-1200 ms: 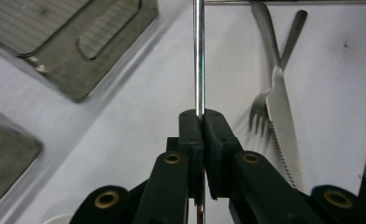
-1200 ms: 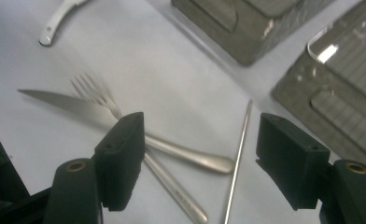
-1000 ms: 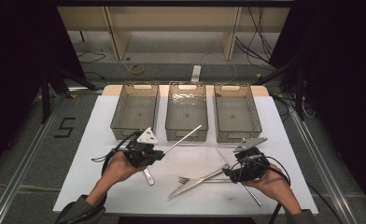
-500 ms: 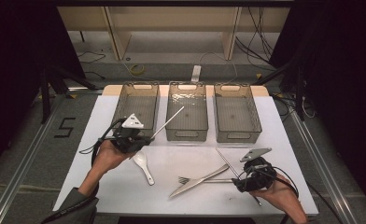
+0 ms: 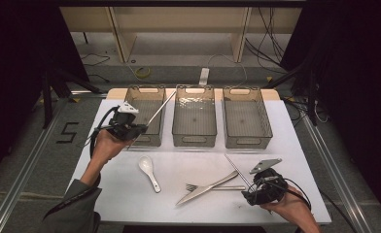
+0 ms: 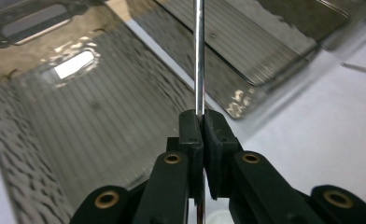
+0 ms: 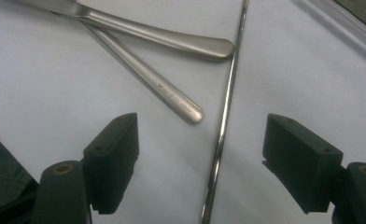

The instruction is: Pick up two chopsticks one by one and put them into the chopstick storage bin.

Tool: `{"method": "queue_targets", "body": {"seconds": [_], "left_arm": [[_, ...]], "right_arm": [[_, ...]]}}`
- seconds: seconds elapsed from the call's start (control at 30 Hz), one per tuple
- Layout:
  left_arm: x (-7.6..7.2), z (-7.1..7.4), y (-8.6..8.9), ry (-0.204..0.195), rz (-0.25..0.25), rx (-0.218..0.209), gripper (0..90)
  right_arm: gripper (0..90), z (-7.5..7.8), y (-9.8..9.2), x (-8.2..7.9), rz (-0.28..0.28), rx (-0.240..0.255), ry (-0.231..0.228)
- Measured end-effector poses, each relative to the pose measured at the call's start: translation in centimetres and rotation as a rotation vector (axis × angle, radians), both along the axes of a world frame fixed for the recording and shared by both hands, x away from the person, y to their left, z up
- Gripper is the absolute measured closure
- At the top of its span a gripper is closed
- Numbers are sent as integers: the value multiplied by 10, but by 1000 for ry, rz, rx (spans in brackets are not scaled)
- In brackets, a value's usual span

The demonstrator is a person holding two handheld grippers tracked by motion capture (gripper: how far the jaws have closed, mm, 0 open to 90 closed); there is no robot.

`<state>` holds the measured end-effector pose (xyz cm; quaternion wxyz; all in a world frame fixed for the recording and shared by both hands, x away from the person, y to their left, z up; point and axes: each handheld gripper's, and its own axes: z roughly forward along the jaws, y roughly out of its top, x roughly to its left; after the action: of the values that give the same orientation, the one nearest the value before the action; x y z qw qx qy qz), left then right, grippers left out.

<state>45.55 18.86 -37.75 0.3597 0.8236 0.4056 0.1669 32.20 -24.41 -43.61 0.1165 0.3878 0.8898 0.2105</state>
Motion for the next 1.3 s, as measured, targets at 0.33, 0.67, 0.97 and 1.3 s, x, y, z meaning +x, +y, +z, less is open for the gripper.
{"method": "queue_targets", "body": {"seconds": [0.33,0.67,0.97,1.3], "left_arm": [[41,0,16,-2,91,-9,861],[70,-8,28,5,165,3,860],[86,-23,40,56,244,-25,859],[91,-38,44,73,288,-16,807]], "right_arm": [[279,-3,0,-2,1,-4,5],[279,-5,0,-3,7,-1,11],[279,-5,-1,-3,9,1,16],[279,-5,0,-3,14,2,17]]}}
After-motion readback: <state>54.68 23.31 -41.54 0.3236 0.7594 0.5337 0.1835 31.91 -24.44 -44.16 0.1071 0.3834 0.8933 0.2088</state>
